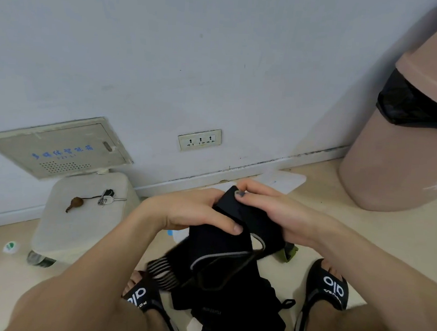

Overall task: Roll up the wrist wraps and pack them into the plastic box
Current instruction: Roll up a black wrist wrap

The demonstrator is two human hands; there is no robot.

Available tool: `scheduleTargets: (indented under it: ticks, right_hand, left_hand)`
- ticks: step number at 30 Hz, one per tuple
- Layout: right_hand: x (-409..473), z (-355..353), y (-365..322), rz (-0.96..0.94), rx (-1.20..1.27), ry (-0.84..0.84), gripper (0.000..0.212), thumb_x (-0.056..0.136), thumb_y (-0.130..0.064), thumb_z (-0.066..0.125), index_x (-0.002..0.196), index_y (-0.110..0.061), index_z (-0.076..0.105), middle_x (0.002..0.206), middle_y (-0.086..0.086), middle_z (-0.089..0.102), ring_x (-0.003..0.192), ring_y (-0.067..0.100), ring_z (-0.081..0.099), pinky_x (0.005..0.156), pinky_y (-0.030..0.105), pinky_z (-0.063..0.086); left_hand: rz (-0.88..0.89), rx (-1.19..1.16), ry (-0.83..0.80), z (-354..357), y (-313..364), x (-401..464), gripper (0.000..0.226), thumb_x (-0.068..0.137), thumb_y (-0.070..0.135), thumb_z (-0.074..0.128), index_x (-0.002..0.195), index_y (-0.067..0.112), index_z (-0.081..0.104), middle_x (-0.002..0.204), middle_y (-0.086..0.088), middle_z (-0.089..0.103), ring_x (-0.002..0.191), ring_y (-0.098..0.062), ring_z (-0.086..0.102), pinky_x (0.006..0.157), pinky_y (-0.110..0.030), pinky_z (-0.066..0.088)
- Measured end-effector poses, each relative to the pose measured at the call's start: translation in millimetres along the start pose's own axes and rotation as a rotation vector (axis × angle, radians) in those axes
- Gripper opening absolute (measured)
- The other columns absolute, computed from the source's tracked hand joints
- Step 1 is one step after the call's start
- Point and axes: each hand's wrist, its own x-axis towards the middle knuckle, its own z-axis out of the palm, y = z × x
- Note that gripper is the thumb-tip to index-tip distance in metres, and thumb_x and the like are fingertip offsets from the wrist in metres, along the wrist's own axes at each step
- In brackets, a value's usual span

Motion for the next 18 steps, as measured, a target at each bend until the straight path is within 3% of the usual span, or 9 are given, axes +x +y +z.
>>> scheduleTargets:
  ticks: [6,9,11,13,16,18]
  right_hand:
    - [0.7,-5.9,-7.1,0.010,-0.231,0.055,0.023,0.107,-0.026,0.053,0.086,-0.025,0.059,0.080,0.001,0.061,0.075,0.016,0.056,0.061,0.027,0.042]
    - [-1.3,-12.0,-7.7,0.024,-0.164,0.057,0.021,0.107,-0.025,0.053,0.087,-0.023,0.060,0.079,0.003,0.061,0.070,0.015,0.057,0.056,0.024,0.043]
    - [-3.5,-15.6,-8.6,0.020,-0.141,0.063,0.023,0.107,-0.023,0.053,0.085,-0.023,0.059,0.076,0.001,0.061,0.067,0.013,0.057,0.055,0.023,0.043]
    - [-2.8,-21.7,-8.4,0.001,-0.157,0.125,0.024,0.106,-0.022,0.055,0.082,-0.024,0.059,0.073,0.000,0.062,0.065,0.013,0.058,0.056,0.024,0.043]
    - [-1.3,-34.3,-10.2,0.000,-0.198,0.268,0.018,0.105,-0.024,0.058,0.087,-0.019,0.058,0.071,0.002,0.060,0.060,0.014,0.056,0.051,0.023,0.042]
    - [-1.1,-43.7,-10.8,0.018,-0.238,0.339,0.018,0.104,-0.024,0.058,0.091,-0.013,0.055,0.071,0.003,0.059,0.058,0.015,0.054,0.050,0.024,0.040]
  left_hand:
    - [-0.010,0.065,-0.041,-7.5,-1.0,-1.8,0.034,0.090,0.017,0.071,0.124,0.009,0.069,0.126,-0.011,0.072,0.118,-0.031,0.068,0.107,-0.041,0.051]
    - [-0.007,0.072,0.002,-14.6,-1.0,-5.2,0.036,0.090,0.020,0.076,0.123,0.010,0.069,0.127,-0.011,0.071,0.120,-0.033,0.066,0.110,-0.047,0.048]
    - [-0.028,0.071,0.038,-18.8,-1.1,-6.8,0.032,0.084,0.029,0.080,0.107,0.010,0.069,0.112,-0.014,0.072,0.104,-0.038,0.068,0.099,-0.047,0.052]
    - [-0.052,0.070,0.070,-21.2,0.8,-9.6,0.026,0.081,0.033,0.081,0.090,0.015,0.066,0.094,-0.010,0.068,0.086,-0.028,0.064,0.080,-0.036,0.053]
    - [-0.063,0.046,0.085,-25.8,0.7,-12.9,0.027,0.084,0.030,0.084,0.094,0.011,0.067,0.094,-0.014,0.070,0.086,-0.023,0.067,0.078,-0.033,0.054]
    - [-0.054,0.030,0.116,-28.2,2.2,-15.9,0.013,0.088,0.025,0.080,0.085,0.019,0.069,0.081,-0.004,0.070,0.075,-0.016,0.066,0.069,-0.026,0.053]
